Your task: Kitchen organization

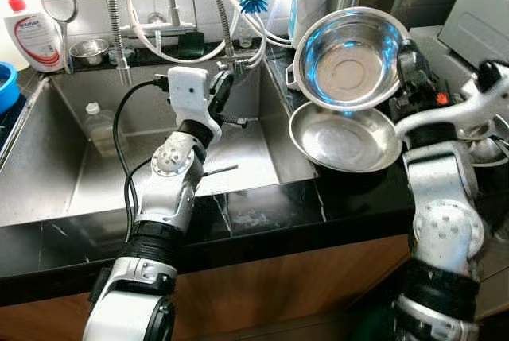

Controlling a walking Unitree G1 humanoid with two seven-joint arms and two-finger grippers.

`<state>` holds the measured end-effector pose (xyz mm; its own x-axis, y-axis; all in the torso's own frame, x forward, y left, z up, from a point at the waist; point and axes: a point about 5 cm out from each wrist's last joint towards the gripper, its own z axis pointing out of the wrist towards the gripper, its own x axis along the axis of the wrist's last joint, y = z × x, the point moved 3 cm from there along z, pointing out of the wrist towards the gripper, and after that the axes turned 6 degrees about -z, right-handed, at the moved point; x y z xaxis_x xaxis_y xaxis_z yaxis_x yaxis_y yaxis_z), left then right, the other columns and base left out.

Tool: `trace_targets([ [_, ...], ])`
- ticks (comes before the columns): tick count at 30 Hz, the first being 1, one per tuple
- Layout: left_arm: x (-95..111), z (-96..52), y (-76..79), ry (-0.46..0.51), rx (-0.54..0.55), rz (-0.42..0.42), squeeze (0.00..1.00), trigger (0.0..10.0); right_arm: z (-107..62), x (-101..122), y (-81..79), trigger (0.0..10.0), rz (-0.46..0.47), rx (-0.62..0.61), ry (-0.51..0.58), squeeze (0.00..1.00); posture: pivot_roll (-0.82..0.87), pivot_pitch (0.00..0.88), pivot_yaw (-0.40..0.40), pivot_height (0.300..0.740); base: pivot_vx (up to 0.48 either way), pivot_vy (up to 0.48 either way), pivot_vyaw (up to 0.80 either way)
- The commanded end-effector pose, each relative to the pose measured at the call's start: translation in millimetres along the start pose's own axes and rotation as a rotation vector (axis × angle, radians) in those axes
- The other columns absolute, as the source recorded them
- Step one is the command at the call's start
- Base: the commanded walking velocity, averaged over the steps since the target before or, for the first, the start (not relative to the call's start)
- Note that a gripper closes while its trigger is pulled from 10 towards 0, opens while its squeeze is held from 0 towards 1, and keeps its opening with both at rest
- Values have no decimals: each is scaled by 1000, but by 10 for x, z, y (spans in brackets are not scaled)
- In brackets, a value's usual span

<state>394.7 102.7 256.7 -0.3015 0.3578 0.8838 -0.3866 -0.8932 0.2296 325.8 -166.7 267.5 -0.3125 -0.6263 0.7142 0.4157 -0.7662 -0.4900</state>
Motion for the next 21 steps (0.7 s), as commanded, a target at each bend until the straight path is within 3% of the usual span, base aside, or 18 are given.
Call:
trace_targets([
  [1, 118, 35, -10, 23, -8, -87, 310, 10000, -69, 41, -247, 10000, 22, 139, 37, 0, 17, 37, -21, 740, 0, 0, 0],
  [2, 132, 36, -15, 26, -9, -119, 1000, 10000, -98, 26, -269, 10000, 29, 156, 34, 0, 17, 37, -21, 740, 0, 0, 0],
  [11, 235, 38, 0, 63, -34, -271, 1000, 10000, -244, -61, -250, 10000, 45, 165, 9, 0, 18, 38, -21, 740, 0, 0, 0],
  [14, 195, 11, -3, 49, -39, -251, 1000, 10000, -297, -70, -165, 10000, 40, 122, 7, 0, 19, 37, -21, 740, 0, 0, 0],
  [15, 183, 1, -5, 45, -38, -227, 690, 10000, -311, -51, -135, 10000, 32, 109, 13, 0, 18, 37, -21, 740, 0, 0, 0],
  [16, 184, -1, -7, 43, -38, -225, 690, 10000, -317, -47, -133, 10000, 29, 109, 15, 0, 19, 38, -22, 740, 0, 0, 0],
  [17, 164, -2, -27, 33, -23, -224, 0, 10000, -327, -31, -92, 10000, 16, 85, 19, 0, 18, 38, -21, 740, 0, 0, 0],
  [19, 154, -4, -40, 29, -15, -224, 0, 10000, -331, -22, -66, 10000, 9, 71, 22, 0, 18, 38, -21, 740, 0, 0, 0],
  [21, 131, -8, -83, 20, 7, -244, 0, 10000, -339, 17, 66, 10000, -18, -10, 37, 0, 17, 37, -20, 740, 0, 0, 0],
])
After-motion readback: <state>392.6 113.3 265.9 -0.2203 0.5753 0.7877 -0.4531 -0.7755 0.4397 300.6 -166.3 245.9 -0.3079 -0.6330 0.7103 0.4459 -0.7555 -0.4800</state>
